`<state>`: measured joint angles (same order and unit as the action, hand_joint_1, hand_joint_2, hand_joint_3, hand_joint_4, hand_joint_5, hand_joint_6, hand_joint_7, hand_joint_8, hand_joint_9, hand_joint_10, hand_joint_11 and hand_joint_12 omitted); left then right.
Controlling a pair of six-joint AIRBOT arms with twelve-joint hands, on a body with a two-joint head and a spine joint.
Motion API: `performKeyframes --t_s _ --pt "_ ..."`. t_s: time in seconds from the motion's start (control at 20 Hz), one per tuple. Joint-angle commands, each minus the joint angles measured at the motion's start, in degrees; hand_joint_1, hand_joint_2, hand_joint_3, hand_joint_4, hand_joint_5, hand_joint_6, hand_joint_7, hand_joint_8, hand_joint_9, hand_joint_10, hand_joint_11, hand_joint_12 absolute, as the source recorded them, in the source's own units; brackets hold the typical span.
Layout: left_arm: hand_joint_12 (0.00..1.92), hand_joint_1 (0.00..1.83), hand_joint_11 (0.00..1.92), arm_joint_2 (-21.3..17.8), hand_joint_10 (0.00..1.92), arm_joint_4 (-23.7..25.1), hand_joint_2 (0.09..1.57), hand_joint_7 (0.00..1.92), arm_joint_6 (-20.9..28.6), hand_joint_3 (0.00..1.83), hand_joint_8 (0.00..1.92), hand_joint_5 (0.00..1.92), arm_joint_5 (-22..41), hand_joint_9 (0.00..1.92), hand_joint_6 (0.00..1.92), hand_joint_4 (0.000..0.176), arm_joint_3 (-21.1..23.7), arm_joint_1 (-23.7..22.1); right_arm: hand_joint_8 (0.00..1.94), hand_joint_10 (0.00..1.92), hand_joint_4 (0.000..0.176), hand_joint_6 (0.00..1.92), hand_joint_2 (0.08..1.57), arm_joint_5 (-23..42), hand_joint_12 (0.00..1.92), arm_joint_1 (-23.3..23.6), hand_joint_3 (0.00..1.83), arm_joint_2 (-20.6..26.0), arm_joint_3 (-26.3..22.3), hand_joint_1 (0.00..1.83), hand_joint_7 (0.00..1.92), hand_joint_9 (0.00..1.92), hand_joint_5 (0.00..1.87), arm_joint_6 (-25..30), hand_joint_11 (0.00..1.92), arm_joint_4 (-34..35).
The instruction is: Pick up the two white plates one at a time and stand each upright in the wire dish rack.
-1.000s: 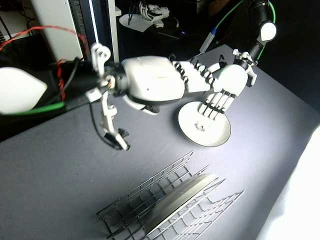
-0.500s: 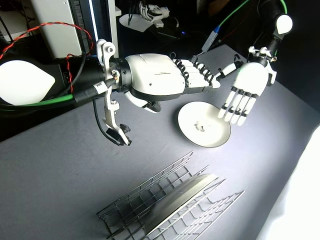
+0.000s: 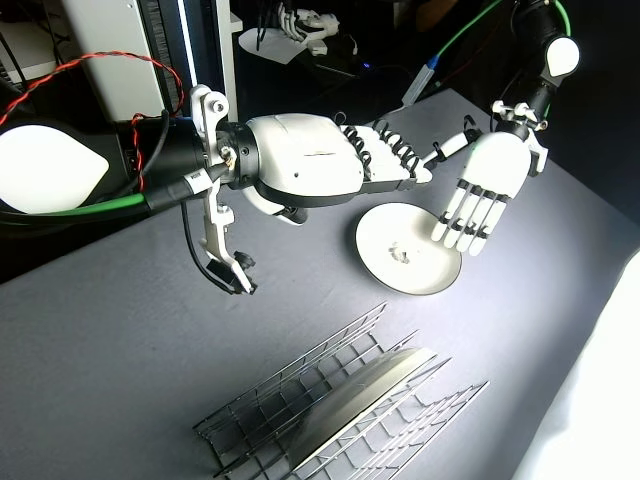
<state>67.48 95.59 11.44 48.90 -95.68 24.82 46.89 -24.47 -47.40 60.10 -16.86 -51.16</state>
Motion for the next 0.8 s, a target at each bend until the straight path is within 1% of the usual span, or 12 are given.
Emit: performKeyframes --t_s 0.0,0.15,0.2,0.5,0.7,0.75 --pt "0.0 0.0 0.0 0.0 0.0 -3.2 1.0 0.01 0.0 0.0 0.0 0.01 1.1 0.0 0.0 0.0 -0.1 0.4 0.0 0.0 0.0 0.0 0.88 5.2 0.0 0.4 0.0 0.4 -0.2 1.3 0.0 0.0 0.0 -0.2 0.0 3.1" --pt "0.0 0.0 0.0 0.1 0.0 -3.2 1.0 0.0 -0.4 0.0 0.0 0.0 1.0 0.0 0.0 0.0 -0.1 1.9 0.0 0.0 0.0 0.0 0.88 5.3 0.0 0.2 0.0 0.5 -0.2 1.32 0.0 0.0 0.0 -0.2 0.0 3.1" --pt "0.0 0.0 0.0 0.2 0.0 -3.2 1.01 0.02 -0.4 0.0 0.01 0.02 1.0 0.0 0.01 0.0 -0.1 2.3 0.0 0.0 0.0 0.0 0.89 5.3 0.0 0.0 0.0 0.5 -0.2 1.28 0.0 0.0 0.0 -0.2 0.0 3.1" --pt "0.0 0.0 0.01 0.4 0.0 -3.2 1.01 0.02 -0.4 0.0 0.0 0.02 1.6 0.0 0.0 0.0 0.9 5.8 0.0 0.0 0.0 0.0 0.9 5.5 0.0 -0.8 0.0 0.6 -0.2 1.29 0.0 0.0 0.0 -0.2 0.0 3.1" --pt "0.0 0.0 0.0 0.6 0.0 -3.3 1.02 0.01 -0.5 0.01 0.0 0.01 1.7 0.0 0.0 0.0 0.9 6.5 0.0 0.0 0.0 0.0 0.93 2.6 0.0 -0.9 0.01 0.4 -0.3 1.27 0.0 0.0 0.0 -0.2 0.0 3.1" --pt "0.0 0.0 0.0 0.6 0.0 -3.3 1.02 0.01 -0.5 0.0 0.0 0.01 1.7 0.0 0.0 0.0 0.9 6.5 0.0 0.0 0.0 0.0 0.92 1.0 0.0 -0.9 0.01 0.1 -0.3 1.26 0.0 0.0 0.0 -0.2 0.01 3.1"
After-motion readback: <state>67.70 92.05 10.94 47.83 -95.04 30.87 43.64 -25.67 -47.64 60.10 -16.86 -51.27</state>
